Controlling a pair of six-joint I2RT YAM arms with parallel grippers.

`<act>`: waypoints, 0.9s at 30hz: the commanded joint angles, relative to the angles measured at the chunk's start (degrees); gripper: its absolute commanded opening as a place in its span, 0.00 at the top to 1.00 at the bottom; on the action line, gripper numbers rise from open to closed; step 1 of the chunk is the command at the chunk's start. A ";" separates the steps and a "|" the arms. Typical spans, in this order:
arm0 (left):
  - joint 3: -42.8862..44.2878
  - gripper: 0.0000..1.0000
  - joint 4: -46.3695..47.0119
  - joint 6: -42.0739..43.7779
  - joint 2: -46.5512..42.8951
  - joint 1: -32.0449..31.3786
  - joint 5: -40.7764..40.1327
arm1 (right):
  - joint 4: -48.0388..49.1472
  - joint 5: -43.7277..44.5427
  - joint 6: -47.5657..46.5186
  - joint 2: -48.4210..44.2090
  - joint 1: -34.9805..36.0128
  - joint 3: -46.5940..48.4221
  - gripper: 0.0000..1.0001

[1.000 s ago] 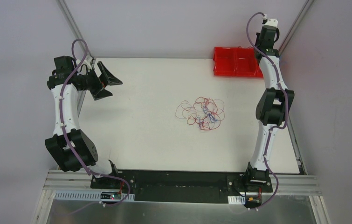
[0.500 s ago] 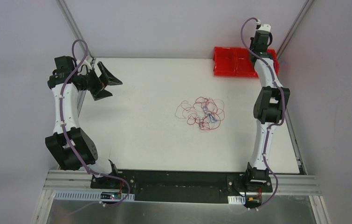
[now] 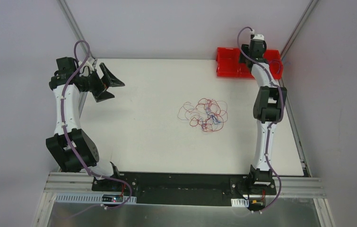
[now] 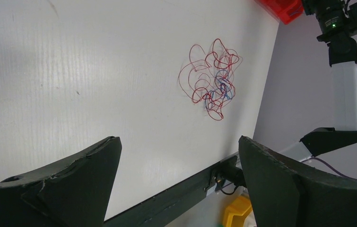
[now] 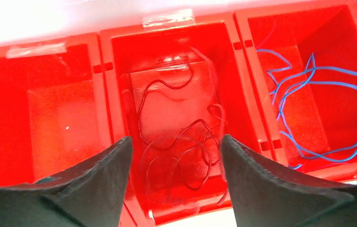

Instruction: Untangle the cables

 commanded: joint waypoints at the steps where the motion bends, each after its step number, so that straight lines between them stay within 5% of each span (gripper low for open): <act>1: -0.13 0.01 0.40 1.56 0.22 -1.46 0.57 | 1.31 -6.60 0.53 -11.68 -0.06 -0.91 0.23; 8: 3.38 0.01 0.52 8.44 0.20 -6.84 -5.23 | -16.63 -23.98 -1.49 -25.03 0.06 -3.39 0.10; 14: -0.10 0.01 11.80 11.57 -4.06 -20.88 -18.82 | -39.93 -42.73 -2.55 -34.44 2.79 -11.99 0.11; 16: -0.66 0.01 15.32 10.53 -3.31 -24.94 -16.54 | -43.59 -44.35 -2.50 -37.03 4.50 -17.68 0.14; 20: 2.86 0.01 15.49 14.28 4.17 -31.08 1.27 | -44.73 -46.23 -0.43 -41.52 7.07 -30.37 0.22; 27: 6.47 0.06 15.75 31.20 15.23 -47.41 -2.66 | -40.77 -41.90 2.65 -43.43 8.64 -43.75 0.35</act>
